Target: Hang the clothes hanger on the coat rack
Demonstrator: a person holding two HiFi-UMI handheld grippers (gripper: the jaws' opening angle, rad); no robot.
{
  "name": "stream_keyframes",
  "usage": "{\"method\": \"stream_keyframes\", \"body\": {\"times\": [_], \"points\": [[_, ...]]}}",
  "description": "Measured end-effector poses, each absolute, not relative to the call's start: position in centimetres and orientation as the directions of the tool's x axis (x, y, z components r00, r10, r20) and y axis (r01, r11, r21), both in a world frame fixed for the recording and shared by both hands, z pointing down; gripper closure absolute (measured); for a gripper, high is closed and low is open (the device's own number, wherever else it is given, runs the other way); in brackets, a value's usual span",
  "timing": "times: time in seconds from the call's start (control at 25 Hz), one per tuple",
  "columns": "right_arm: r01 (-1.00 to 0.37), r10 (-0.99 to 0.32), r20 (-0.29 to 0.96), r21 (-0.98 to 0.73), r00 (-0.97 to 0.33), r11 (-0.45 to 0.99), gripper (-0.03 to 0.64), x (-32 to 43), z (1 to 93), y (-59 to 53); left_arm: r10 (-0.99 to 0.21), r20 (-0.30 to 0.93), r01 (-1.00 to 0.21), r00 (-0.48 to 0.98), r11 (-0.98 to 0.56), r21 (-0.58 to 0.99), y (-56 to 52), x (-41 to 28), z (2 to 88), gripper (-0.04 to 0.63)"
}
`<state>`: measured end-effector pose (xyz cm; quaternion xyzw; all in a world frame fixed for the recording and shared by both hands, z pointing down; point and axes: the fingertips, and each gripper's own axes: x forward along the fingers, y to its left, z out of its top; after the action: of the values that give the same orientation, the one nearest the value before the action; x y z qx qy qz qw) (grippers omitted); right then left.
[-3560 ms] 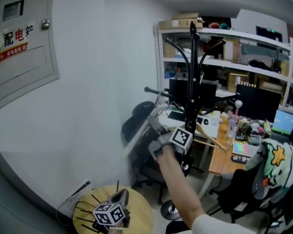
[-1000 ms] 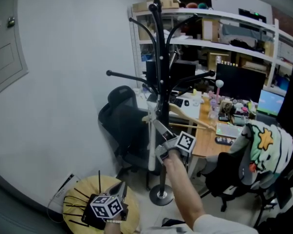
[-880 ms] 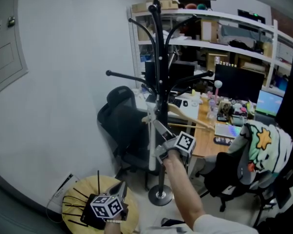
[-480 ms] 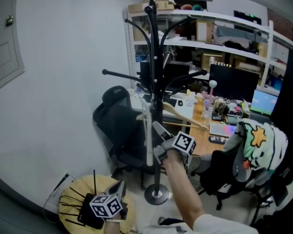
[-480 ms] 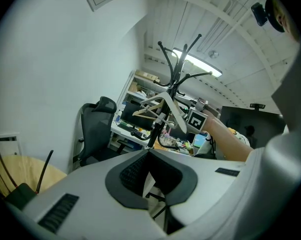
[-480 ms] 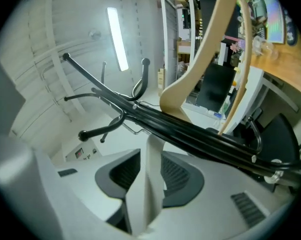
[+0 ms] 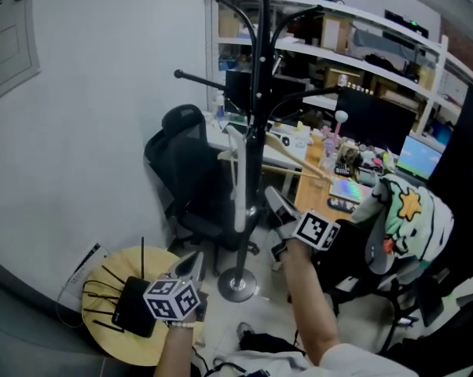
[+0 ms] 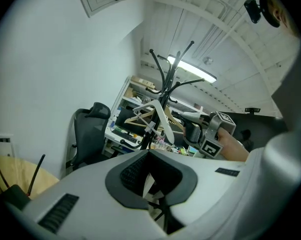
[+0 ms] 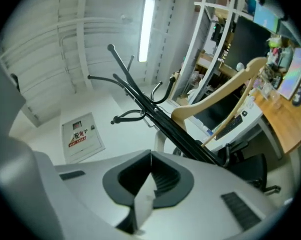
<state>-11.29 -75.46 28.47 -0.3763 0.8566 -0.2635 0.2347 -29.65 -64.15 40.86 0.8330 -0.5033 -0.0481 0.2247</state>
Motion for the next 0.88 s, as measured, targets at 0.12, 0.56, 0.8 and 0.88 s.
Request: {"method": "stream_keyframes", "body": {"times": [0.12,0.56,0.8,0.88], "points": [[-0.564,-0.772,-0.172,-0.589,-0.612,0.579,0.617,-10.9,29.2,-72.5,-0.861,0.131,-0.818,0.491,-0.405,0.409,-63.9,-28.7,40.0,0.597],[-0.535,-0.621,-0.08,-0.43,-0.78,0.727,0.617,-13.9,32.1,-62.8,-0.875,0.114,-0.825,0.471,-0.392,0.407,-60.0,-24.3,39.2,0.597],[-0.476,-0.576,-0.086,-0.471,-0.813,0.742,0.618,-9.5,34.7,-59.0,-0.889,0.135,-0.834,0.436,-0.343,0.433,-57.6,-19.6,40.6,0.597],[-0.469,-0.57,-0.082,-0.48,-0.818,0.742,0.618,-7.3,35.7,-57.9,-0.89,0.143,-0.837,0.432,-0.337,0.432,-56.8,-17.4,41.1,0.597]]}}
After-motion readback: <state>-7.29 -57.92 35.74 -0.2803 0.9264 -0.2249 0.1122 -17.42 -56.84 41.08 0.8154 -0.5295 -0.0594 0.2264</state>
